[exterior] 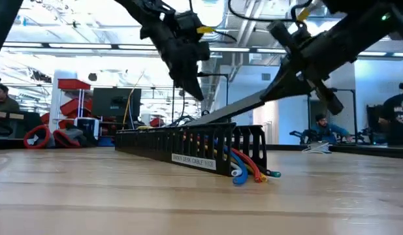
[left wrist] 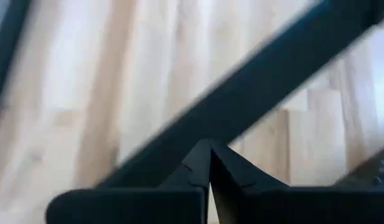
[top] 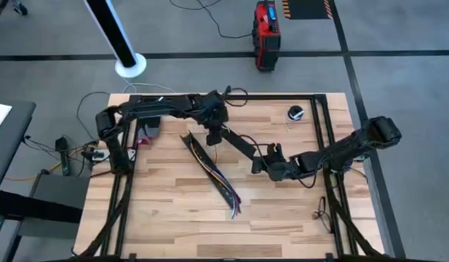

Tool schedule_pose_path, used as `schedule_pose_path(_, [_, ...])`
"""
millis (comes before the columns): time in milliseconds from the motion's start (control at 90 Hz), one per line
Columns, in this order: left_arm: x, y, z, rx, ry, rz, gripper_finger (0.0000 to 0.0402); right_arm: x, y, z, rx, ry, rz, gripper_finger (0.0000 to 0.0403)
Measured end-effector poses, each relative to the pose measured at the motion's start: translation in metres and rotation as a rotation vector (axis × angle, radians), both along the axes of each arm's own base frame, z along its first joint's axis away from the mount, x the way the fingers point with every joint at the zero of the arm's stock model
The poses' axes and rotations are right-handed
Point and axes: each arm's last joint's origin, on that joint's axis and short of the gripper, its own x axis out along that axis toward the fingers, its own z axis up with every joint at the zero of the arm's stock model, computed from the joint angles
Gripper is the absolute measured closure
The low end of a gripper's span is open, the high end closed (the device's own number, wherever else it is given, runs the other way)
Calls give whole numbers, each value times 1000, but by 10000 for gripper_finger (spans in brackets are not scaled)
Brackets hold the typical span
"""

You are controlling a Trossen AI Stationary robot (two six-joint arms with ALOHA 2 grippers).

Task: Ziptie cables
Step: Close the black cable duct

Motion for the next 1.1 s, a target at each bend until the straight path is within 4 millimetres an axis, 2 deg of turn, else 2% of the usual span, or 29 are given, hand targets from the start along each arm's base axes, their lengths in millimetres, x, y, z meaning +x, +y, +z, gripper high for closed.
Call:
schedule_pose_path(144, [-12,19,-1,-23,-29,51,401,-14,16,12,-22,-12,49,403])
schedule_pose_path(389, [-54,60,-38,-306,-31,158,401,-44,35,23,-41,19,118,403])
schedule_pose_path(600, [-93,87,-56,-313,47,197,401,-62,41,30,-77,40,165,403])
schedule_pose_path(722, [-106,93,-57,-341,79,202,399,-67,41,34,-81,36,171,403])
schedule_pose_path(822, [-110,91,-57,-458,38,166,383,-69,40,34,-86,45,173,403])
schedule_pose_path(944, [-113,86,-65,-563,-21,117,346,-70,40,34,-96,54,177,403])
schedule_pose_path(1100, [-119,80,-87,-538,29,165,288,-70,39,34,-107,62,181,403])
